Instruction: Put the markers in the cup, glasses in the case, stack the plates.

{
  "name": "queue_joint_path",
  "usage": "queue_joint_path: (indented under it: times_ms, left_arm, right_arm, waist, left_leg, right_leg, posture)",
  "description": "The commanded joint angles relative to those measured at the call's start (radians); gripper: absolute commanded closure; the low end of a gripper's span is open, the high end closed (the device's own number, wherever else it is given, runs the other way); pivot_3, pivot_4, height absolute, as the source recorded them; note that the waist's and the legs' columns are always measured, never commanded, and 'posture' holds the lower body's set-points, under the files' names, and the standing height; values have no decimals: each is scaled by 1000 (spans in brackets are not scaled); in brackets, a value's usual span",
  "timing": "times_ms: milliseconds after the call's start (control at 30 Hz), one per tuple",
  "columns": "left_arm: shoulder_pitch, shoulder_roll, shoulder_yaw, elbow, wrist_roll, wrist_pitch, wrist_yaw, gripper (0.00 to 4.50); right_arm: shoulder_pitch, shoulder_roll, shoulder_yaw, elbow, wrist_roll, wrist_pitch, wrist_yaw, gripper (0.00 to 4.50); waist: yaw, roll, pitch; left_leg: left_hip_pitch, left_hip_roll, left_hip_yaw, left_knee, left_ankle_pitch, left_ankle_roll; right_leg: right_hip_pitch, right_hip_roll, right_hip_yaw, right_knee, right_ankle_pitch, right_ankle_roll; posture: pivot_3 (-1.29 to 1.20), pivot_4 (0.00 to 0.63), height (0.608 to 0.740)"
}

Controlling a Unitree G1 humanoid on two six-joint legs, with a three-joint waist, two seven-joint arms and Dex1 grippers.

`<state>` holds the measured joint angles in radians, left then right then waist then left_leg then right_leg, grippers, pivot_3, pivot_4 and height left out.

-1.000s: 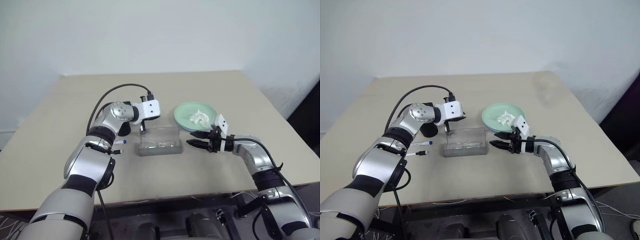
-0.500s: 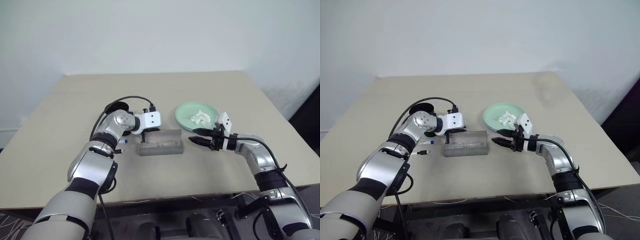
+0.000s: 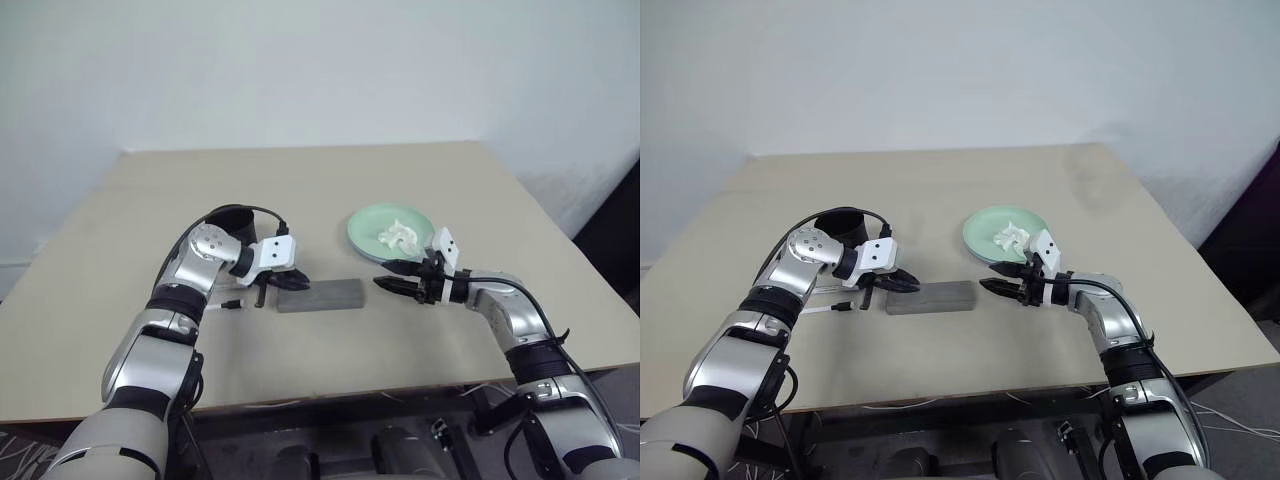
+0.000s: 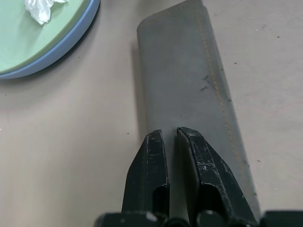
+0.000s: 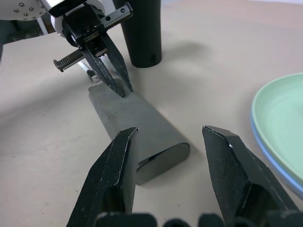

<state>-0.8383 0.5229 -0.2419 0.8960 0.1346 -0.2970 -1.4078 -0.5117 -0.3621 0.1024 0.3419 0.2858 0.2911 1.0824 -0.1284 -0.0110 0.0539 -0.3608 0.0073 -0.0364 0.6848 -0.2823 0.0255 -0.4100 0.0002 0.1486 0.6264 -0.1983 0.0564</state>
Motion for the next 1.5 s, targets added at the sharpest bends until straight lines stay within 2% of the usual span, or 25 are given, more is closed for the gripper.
queue_joint_path:
  times_ms: [33, 167, 367, 500, 600, 667, 900, 1100, 1500]
  left_arm:
    - [59, 62, 39, -163, -78, 96, -63, 4066]
    - [155, 167, 80, -311, -137, 189, -98, 4066]
    - [249, 301, 132, -370, -157, 263, -71, 4066]
    - [307, 380, 146, -388, -162, 295, -82, 3200]
    - [311, 418, 125, -363, -138, 267, -88, 2190]
    - [293, 432, 108, -334, -123, 247, -99, 2190]
    - [159, 419, 26, -195, -53, 219, -163, 2190]
    - [45, 366, -29, -52, 14, 183, -135, 2190]
    - [-80, 254, -109, 180, 137, 91, -68, 2190]
  right_arm:
    - [-25, 1, -6, -45, 25, 5, 18, 2181]
    - [-22, -1, -8, -51, 25, 10, 22, 2181]
    - [-7, -8, -7, -63, 29, 17, 25, 2181]
    - [-4, -8, -4, -62, 28, 20, 26, 2181]
    - [-11, -4, -1, -52, 25, 20, 27, 2181]
    - [-20, 1, 2, -40, 22, 17, 26, 2181]
    - [-34, 22, 7, -18, 17, 7, 20, 2181]
    - [-21, 22, 5, -25, 19, 10, 18, 2181]
    - [6, 12, -4, -51, 26, 17, -1, 2181]
  waist:
    - [-1, 0, 0]
    - [-3, 0, 0]
    - [1, 0, 0]
    - [1, 0, 0]
    - [1, 0, 0]
    - [1, 0, 0]
    - [1, -1, 0]
    - [1, -1, 0]
    - [1, -1, 0]
  left_leg:
    - [0, 0, 0, 0, 0, 0]
    - [0, 1, 0, -1, 0, 0]
    - [1, 1, 0, 0, 0, 0]
    - [0, 1, 0, 0, 0, 0]
    - [0, 1, 0, 0, 0, 0]
    - [1, 1, 0, 0, 0, 0]
    - [0, 1, 0, 1, 0, 0]
    - [0, 1, 0, 0, 0, 0]
    - [-1, 1, 0, 1, 0, 0]
  right_leg:
    - [0, 0, 0, 0, 0, 0]
    - [-1, 1, 0, 1, 0, 0]
    - [-1, 0, -1, 2, 0, 0]
    - [-1, -1, -1, 1, 0, 0]
    - [-1, -1, -2, 2, 0, -1]
    - [-1, -1, -2, 2, 0, -1]
    - [-1, 0, -2, 2, 0, -1]
    - [-1, 0, -2, 1, 0, -1]
    - [-1, 0, -2, 1, 0, -1]
  posture:
    - [0, 0, 740]
    - [0, 0, 740]
    - [0, 0, 740]
    - [0, 0, 740]
    - [0, 0, 740]
    - [0, 0, 740]
    - [0, 0, 740]
    - [0, 0, 740]
    - [0, 0, 740]
